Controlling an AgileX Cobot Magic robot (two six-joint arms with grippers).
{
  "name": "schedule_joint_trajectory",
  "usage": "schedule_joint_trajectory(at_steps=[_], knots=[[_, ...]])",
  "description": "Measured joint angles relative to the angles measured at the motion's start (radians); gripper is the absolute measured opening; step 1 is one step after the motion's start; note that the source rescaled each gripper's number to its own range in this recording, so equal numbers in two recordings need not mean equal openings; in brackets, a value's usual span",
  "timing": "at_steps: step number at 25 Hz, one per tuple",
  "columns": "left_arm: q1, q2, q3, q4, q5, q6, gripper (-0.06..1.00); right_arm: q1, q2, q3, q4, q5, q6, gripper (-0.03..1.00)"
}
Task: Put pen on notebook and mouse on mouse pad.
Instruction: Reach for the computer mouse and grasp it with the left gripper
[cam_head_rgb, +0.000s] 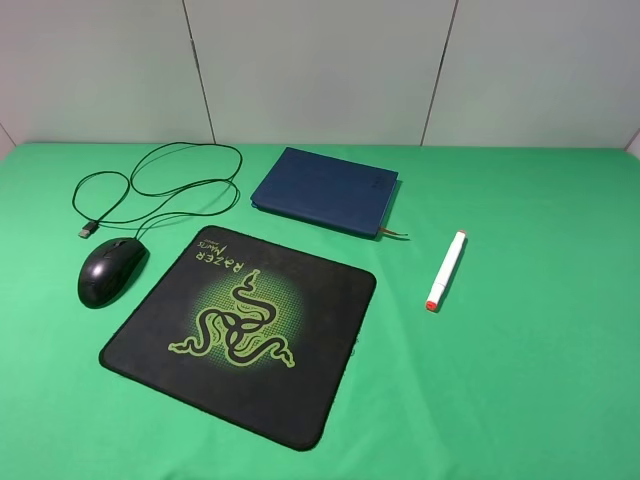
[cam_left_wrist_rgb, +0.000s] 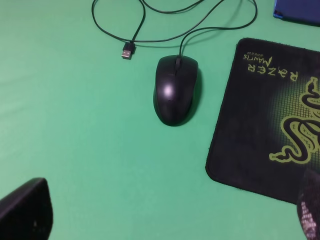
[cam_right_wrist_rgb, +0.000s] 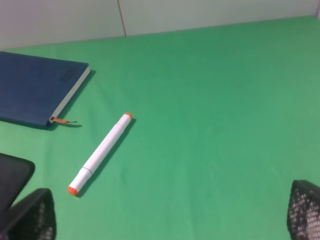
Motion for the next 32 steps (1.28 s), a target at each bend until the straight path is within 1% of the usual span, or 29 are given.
schedule_joint_trajectory(at_steps=[24, 28, 32], knots=[[0.0, 0.0, -0.001, 0.0, 0.002, 0.0, 0.96, 0.0, 0.0, 0.0, 0.0, 0.0, 0.0, 1.0], [0.0, 0.015, -0.046, 0.001, 0.006, 0.0, 0.96, 0.0, 0.0, 0.0, 0.0, 0.0, 0.0, 1.0], [0.0, 0.126, -0.117, 0.024, 0.007, 0.0, 0.96, 0.0, 0.0, 0.0, 0.0, 0.0, 0.0, 1.0]])
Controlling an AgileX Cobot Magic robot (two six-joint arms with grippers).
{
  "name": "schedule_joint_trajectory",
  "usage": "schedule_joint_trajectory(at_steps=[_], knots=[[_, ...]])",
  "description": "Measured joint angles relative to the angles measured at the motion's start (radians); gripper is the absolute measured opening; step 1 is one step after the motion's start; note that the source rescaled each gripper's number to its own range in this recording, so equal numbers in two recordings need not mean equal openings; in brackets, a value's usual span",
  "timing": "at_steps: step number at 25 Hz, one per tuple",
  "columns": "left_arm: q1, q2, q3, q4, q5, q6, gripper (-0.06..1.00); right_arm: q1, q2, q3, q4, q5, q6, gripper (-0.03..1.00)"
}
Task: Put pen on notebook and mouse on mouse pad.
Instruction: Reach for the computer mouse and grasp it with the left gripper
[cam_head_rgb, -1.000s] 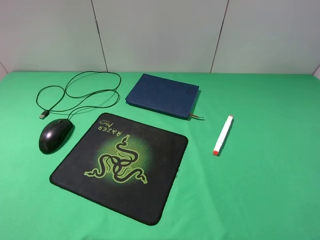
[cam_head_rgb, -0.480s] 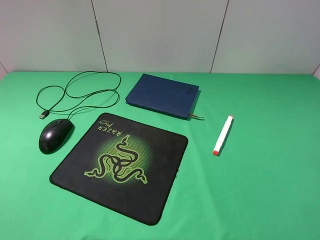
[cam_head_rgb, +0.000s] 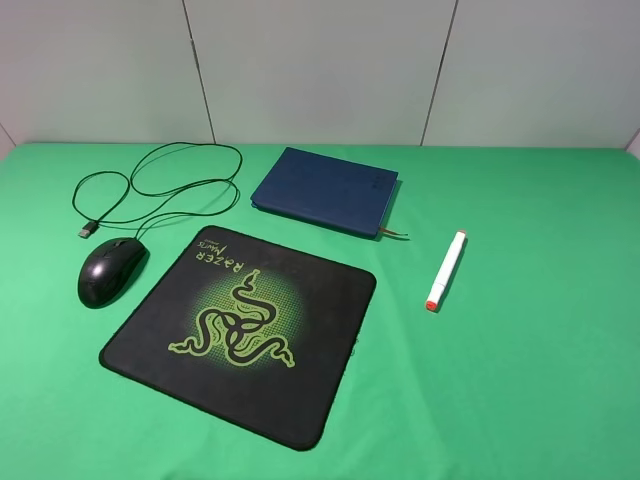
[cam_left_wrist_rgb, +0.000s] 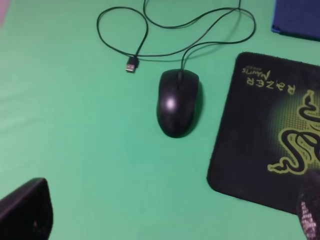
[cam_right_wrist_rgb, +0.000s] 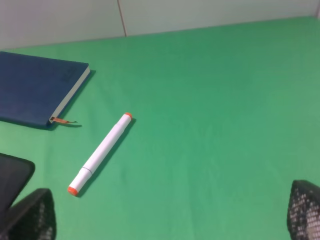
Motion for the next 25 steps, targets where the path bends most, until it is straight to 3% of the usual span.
schedule_joint_trajectory(at_steps=[7, 13, 25], knots=[[0.0, 0.261, -0.116, 0.058, -0.004, 0.0, 0.96, 0.0, 0.0, 0.0, 0.0, 0.0, 0.0, 1.0], [0.0, 0.481, -0.187, 0.061, -0.033, 0.0, 0.98, 0.0, 0.0, 0.0, 0.0, 0.0, 0.0, 1.0], [0.0, 0.834, -0.209, 0.061, -0.126, -0.026, 1.0, 0.0, 0.0, 0.0, 0.0, 0.0, 0.0, 1.0]])
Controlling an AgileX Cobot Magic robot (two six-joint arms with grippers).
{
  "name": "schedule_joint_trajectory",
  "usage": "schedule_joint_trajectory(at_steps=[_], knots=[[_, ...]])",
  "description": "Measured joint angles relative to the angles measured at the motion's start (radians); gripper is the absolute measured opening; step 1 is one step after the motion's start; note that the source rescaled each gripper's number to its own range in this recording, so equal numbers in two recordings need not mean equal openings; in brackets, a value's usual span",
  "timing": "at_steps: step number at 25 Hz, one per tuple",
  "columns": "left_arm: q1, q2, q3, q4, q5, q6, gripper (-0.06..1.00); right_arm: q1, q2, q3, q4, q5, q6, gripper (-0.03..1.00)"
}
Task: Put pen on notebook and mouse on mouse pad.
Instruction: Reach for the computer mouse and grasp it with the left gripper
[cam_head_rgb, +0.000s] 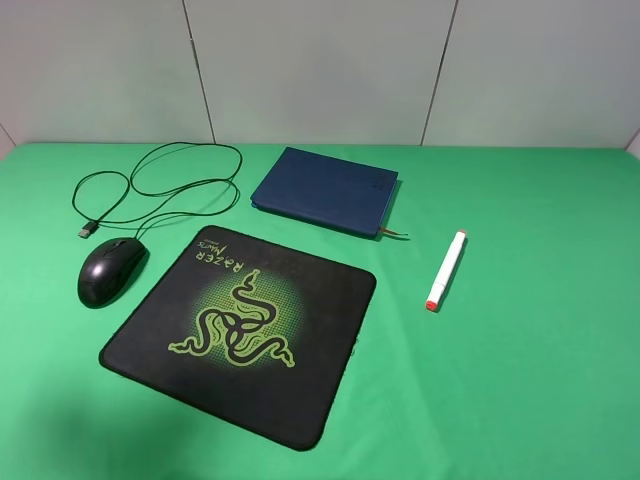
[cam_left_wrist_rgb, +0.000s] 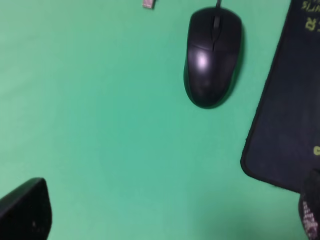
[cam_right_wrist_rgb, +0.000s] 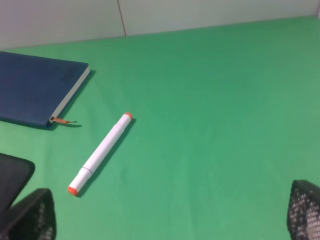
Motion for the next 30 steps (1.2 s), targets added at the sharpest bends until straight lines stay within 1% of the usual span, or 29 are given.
schedule_joint_trajectory(at_steps=[5, 10, 20, 30], knots=[[0.0, 0.158, -0.001, -0.002, -0.069, -0.023, 1.0, 0.0, 0.0, 0.0, 0.0, 0.0, 0.0, 1.0], [0.0, 0.304, -0.001, -0.003, -0.152, -0.025, 1.0, 0.0, 0.0, 0.0, 0.0, 0.0, 0.0, 1.0], [0.0, 0.582, -0.001, -0.064, -0.355, -0.027, 1.0, 0.0, 0.0, 0.0, 0.0, 0.0, 0.0, 1.0], [-0.031, 0.798, -0.002, -0.068, -0.48, -0.027, 1.0, 0.0, 0.0, 0.0, 0.0, 0.0, 0.0, 1.0]])
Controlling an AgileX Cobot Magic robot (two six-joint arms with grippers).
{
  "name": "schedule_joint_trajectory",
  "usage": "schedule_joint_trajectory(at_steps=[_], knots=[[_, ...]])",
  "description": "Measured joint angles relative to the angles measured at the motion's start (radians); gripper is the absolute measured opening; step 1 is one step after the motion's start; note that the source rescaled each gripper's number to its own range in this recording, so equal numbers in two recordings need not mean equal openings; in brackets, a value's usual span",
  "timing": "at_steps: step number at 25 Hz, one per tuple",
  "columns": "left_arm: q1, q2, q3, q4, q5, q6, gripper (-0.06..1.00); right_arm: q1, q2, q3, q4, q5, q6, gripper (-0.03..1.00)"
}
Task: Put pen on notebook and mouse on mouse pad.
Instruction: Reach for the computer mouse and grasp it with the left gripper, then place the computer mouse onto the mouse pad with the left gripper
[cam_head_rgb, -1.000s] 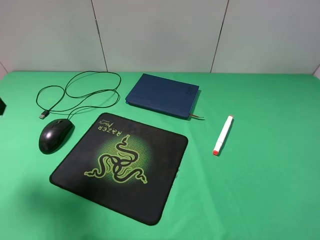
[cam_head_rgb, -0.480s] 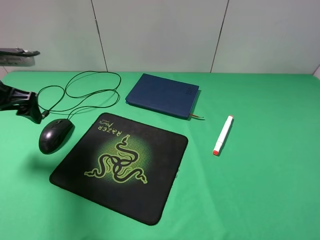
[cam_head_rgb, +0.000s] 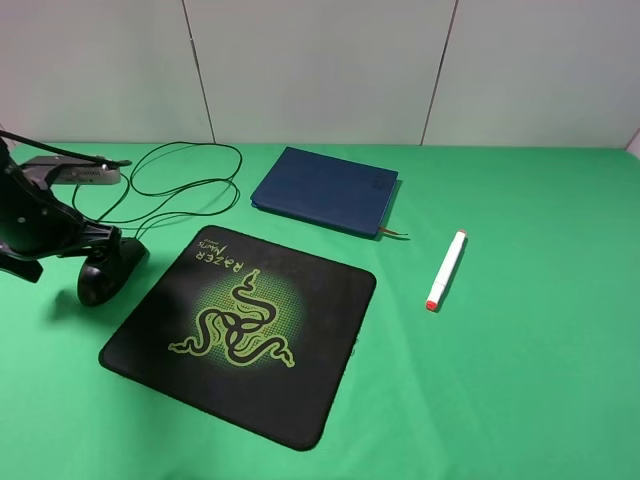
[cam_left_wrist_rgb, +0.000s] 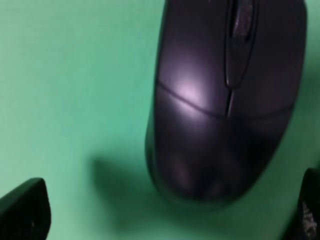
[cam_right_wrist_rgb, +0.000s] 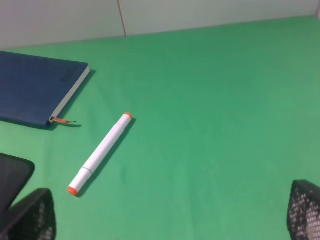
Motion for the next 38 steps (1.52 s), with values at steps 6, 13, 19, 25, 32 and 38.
schedule_joint_trajectory(at_steps=[6, 13, 19, 25, 32, 38], knots=[[0.0, 0.045, 0.0, -0.009, -0.085, 0.0, 1.0, 0.0, 0.0, 0.0, 0.0, 0.0, 0.0, 1.0], [0.0, 0.081, 0.0, -0.009, -0.143, 0.0, 1.0, 0.0, 0.0, 0.0, 0.0, 0.0, 0.0, 1.0], [0.0, 0.085, 0.0, -0.01, -0.166, 0.0, 0.94, 0.0, 0.0, 0.0, 0.0, 0.0, 0.0, 1.0], [0.0, 0.085, 0.0, -0.01, -0.165, 0.003, 0.09, 0.0, 0.0, 0.0, 0.0, 0.0, 0.0, 1.0], [0.0, 0.085, 0.0, -0.009, -0.166, 0.003, 0.0, 0.0, 0.0, 0.0, 0.0, 0.0, 0.0, 1.0], [0.0, 0.085, 0.0, -0.012, -0.165, 0.003, 0.0, 0.0, 0.0, 0.0, 0.0, 0.0, 0.0, 1.0]])
